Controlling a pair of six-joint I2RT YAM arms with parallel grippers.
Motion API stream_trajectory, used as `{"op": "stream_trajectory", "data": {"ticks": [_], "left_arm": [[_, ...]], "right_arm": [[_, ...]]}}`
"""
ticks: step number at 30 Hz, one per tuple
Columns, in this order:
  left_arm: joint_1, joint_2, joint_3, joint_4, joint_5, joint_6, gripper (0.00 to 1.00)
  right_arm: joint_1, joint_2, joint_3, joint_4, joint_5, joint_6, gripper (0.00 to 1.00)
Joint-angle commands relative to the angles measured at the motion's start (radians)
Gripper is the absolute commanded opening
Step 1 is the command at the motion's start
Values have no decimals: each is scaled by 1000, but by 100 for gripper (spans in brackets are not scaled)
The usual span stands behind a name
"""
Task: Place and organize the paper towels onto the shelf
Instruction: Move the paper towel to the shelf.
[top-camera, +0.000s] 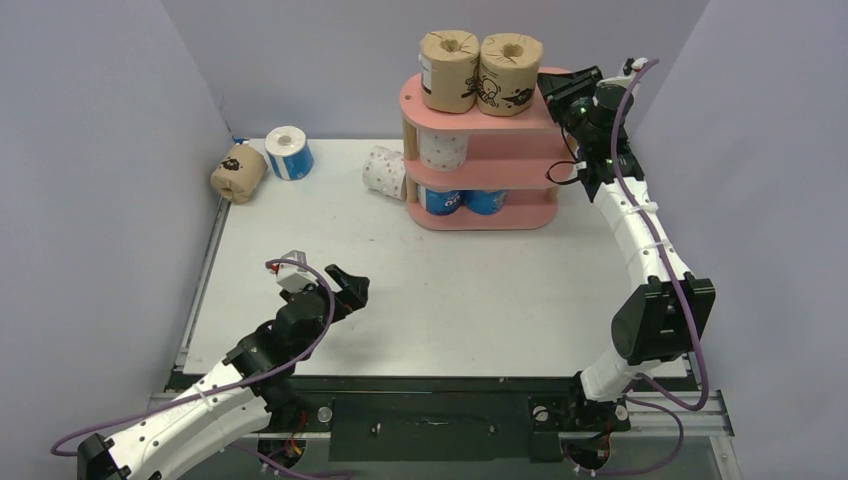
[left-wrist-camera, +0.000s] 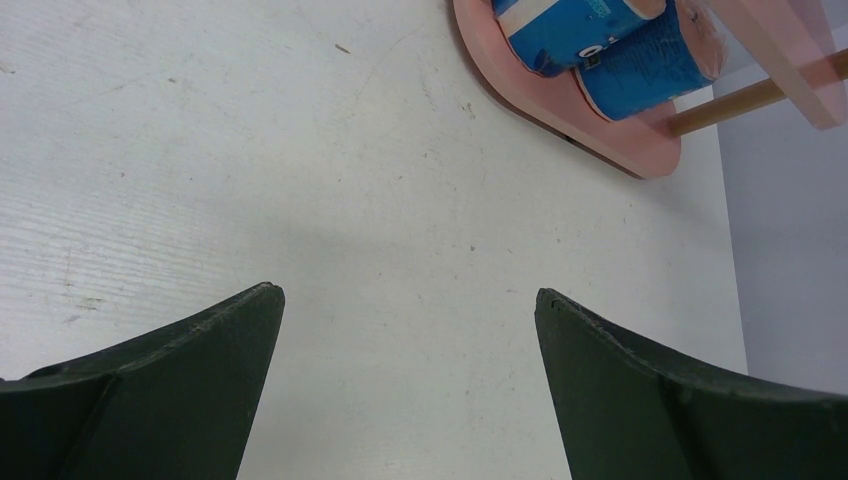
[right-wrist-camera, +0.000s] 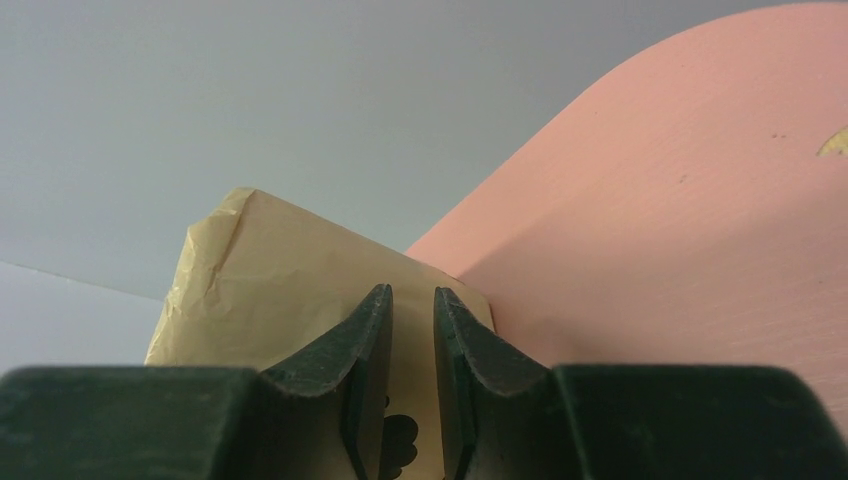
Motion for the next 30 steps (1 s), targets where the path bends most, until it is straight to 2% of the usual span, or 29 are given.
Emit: {"op": "stream_trajectory", "data": {"ticks": [1, 21, 25, 30], "left_arm": [[7, -5, 1, 35, -1, -6, 97], [12, -19, -5, 29, 1, -6, 97], [15, -24, -3, 27, -1, -3, 97], [14, -22, 4, 30, -1, 3, 97]], "right_arm": [[14, 6, 45, 16, -28, -13, 19], [40, 26, 71, -2, -60, -18, 20], [15, -25, 49, 1, -48, -12, 25], [-22, -147, -32, 1, 10, -9, 35]]}}
